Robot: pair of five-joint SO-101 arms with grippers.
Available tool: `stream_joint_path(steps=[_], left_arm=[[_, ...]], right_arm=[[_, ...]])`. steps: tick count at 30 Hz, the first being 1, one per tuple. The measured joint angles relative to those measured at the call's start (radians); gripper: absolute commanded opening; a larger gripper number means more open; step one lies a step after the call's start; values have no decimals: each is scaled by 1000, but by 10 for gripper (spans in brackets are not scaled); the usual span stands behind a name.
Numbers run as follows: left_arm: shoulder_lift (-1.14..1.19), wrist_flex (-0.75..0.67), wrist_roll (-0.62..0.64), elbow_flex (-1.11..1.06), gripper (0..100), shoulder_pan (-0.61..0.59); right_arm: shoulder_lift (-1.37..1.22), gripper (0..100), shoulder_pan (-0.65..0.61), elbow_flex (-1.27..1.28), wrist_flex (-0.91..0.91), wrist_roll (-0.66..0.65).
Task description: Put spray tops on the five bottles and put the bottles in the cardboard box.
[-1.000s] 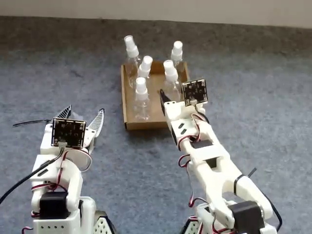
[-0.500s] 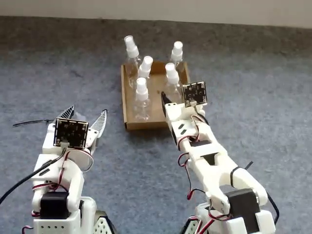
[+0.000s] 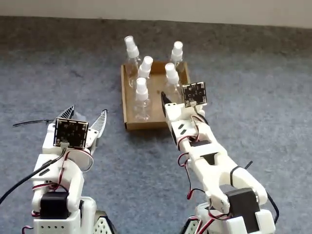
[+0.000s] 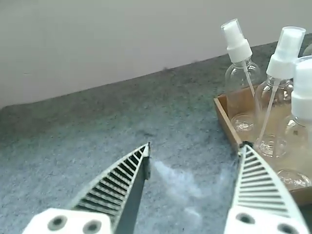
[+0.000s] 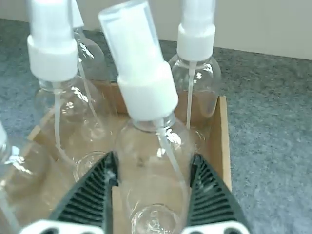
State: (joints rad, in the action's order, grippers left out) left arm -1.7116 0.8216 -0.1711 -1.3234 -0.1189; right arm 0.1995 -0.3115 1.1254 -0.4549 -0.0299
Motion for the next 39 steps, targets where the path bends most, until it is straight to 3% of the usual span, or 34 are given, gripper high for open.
stream_joint_path(steps=[5, 11, 29, 36, 39], left_arm=[[0, 0, 0, 0, 258, 0], [0, 0, 0, 0, 258, 3], [2, -18, 0, -37, 258, 11], [2, -18, 0, -37, 258, 11], [2, -18, 0, -37, 258, 11]], right_arm=[[0, 24, 0, 0, 0, 0], [0, 142, -2, 0, 0, 0], [0, 154, -2, 0, 0, 0], [-2, 311, 0, 0, 0, 0], [-2, 322, 2, 0, 0, 0]])
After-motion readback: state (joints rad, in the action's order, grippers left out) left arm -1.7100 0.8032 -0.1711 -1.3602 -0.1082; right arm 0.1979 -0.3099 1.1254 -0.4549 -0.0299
